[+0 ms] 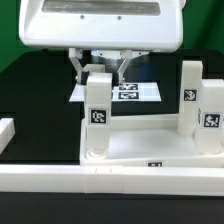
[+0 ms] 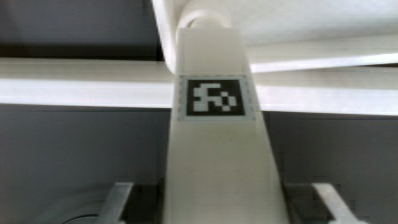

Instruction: Assemble desk

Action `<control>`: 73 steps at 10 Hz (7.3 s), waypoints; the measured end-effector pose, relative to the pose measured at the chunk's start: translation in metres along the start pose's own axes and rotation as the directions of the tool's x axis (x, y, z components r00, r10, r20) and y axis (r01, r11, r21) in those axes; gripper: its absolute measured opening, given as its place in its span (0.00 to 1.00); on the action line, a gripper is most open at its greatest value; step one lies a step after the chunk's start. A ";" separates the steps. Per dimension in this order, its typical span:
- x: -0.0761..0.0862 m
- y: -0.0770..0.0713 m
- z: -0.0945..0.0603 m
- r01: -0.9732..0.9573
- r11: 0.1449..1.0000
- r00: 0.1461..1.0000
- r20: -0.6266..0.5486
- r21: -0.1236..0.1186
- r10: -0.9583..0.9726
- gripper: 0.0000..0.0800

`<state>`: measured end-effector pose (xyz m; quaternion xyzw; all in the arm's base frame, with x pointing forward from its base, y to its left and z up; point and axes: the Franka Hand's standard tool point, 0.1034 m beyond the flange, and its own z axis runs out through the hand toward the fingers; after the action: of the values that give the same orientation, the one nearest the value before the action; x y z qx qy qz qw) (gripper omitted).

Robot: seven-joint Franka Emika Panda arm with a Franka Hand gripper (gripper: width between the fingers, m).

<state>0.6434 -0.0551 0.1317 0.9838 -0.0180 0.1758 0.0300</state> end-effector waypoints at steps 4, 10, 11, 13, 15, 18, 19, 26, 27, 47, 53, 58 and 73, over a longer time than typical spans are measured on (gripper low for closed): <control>-0.001 0.001 0.003 0.004 1.000 0.999 -0.043 -0.016 -0.005 0.36; -0.003 0.001 0.003 0.006 0.999 0.996 -0.089 -0.032 -0.009 0.73; -0.003 0.002 0.003 0.006 0.999 0.996 -0.089 -0.032 -0.008 0.79; -0.002 0.007 0.002 0.005 0.999 0.996 -0.089 -0.036 -0.008 0.81; -0.001 0.011 -0.001 -0.001 0.999 0.996 -0.086 -0.037 -0.002 0.81; 0.016 0.010 -0.024 -0.016 1.000 0.998 -0.056 -0.003 0.016 0.81; 0.015 0.009 -0.023 -0.016 1.000 0.999 -0.049 -0.002 0.016 0.81; 0.009 0.008 -0.001 -0.008 0.998 0.953 0.302 0.056 -0.010 0.81; 0.015 0.011 0.003 -0.003 0.999 0.963 0.268 0.045 -0.009 0.81; 0.005 0.011 0.011 -0.792 0.581 0.548 0.200 -0.188 0.812 0.36; 0.004 0.013 0.011 -0.921 0.300 0.275 0.131 -0.247 0.953 0.47; 0.003 0.003 0.011 -0.773 0.605 0.571 0.208 -0.190 0.794 0.80; 0.004 0.006 0.011 0.166 0.983 0.948 0.260 0.080 -0.181 0.78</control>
Offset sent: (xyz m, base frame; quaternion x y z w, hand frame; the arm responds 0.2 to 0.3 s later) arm -0.0089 0.0046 -0.0146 0.0118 0.0176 0.0018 0.9998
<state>0.6506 -0.0618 0.1228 0.9967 0.0698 0.0390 0.0145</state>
